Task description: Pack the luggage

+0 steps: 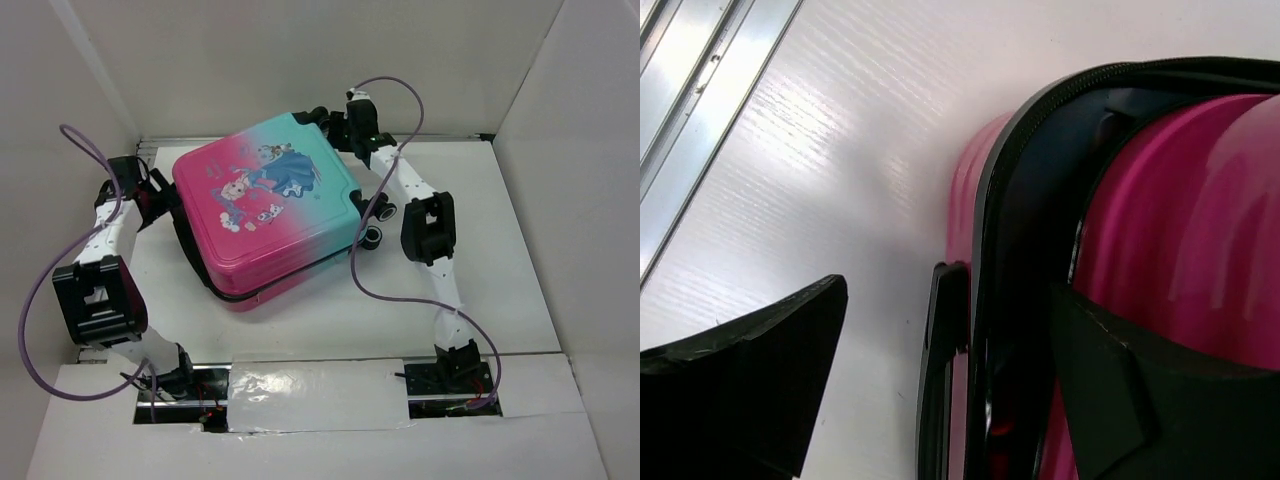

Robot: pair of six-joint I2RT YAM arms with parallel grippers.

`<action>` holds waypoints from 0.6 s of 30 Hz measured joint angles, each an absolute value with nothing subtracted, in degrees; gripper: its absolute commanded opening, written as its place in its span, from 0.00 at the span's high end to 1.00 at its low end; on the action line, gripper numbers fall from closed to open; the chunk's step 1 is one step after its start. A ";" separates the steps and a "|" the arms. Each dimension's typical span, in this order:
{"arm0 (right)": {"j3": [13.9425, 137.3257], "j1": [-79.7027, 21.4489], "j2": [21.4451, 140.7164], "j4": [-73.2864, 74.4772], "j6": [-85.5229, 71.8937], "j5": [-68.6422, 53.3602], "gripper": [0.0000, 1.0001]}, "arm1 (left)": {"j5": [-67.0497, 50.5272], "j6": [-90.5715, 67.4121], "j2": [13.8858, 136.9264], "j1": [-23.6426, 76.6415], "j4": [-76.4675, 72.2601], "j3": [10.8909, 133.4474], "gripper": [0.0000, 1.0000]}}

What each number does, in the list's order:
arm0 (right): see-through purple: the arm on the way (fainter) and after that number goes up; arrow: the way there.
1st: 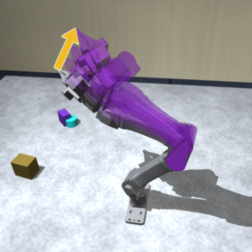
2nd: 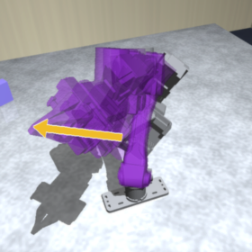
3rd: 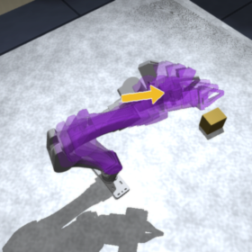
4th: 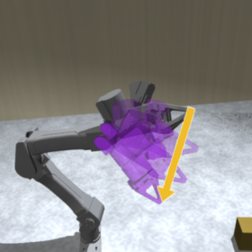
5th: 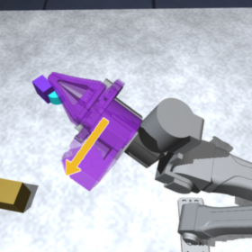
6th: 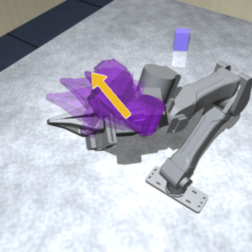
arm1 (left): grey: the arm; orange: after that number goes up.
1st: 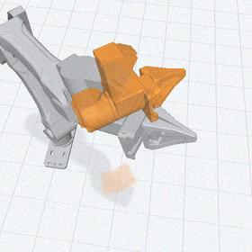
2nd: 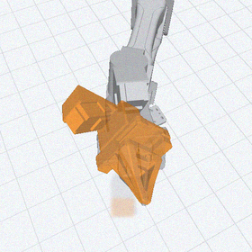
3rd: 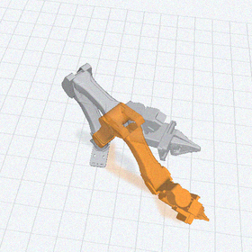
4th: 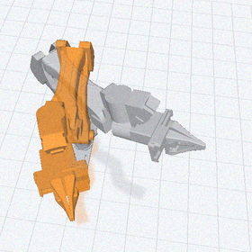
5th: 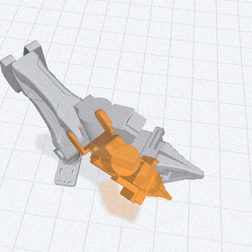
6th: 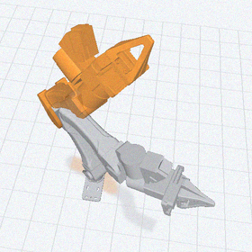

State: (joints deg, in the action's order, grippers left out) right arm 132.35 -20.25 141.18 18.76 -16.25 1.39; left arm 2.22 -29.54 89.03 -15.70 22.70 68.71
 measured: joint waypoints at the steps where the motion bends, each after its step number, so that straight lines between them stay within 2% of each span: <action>1: 133.34 -20.05 141.93 18.59 -16.43 0.82 0.32 | 2.59 -28.95 90.04 -15.59 22.65 69.23 0.07; 5: 135.15 -19.94 143.61 16.23 -15.90 -0.25 0.28 | 2.70 -27.29 93.08 -15.55 22.22 70.85 0.11; 18: 135.55 -20.36 144.07 12.05 -11.75 2.46 0.27 | 4.21 -19.25 91.96 -11.79 22.70 78.32 0.10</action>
